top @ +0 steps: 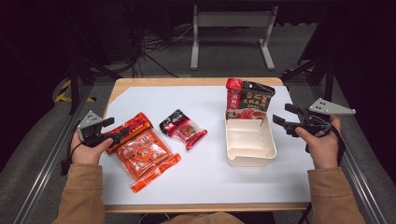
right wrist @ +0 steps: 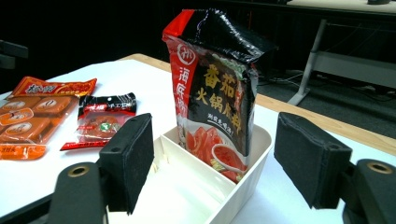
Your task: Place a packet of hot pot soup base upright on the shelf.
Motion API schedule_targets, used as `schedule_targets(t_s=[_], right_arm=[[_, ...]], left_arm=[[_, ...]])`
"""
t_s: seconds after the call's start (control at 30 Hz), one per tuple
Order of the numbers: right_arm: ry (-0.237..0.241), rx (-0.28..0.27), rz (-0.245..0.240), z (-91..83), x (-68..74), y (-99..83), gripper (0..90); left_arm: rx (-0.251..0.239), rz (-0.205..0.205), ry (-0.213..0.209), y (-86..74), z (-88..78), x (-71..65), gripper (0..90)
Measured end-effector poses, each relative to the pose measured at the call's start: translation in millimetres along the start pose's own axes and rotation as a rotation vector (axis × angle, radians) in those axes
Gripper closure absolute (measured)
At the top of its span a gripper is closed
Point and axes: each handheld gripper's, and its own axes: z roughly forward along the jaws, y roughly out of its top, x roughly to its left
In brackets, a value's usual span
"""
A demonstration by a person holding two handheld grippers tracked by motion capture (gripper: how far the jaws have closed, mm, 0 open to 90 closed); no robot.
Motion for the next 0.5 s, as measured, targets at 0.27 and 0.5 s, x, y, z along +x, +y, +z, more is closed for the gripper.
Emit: schedule_targets(t_s=[0.27, 0.5], right_arm=[[0.008, 0.010, 0.006, 2.7, -0.7, -2.6, 28.5], [0.010, 0.012, 0.012, 3.2, -1.7, -4.0, 28.1]], left_arm=[[0.051, -0.050, 0.037, -12.7, 8.2, 12.6, 23.6], [0.100, -0.127, 0.097, -24.8, 7.0, 26.8, 22.0]])
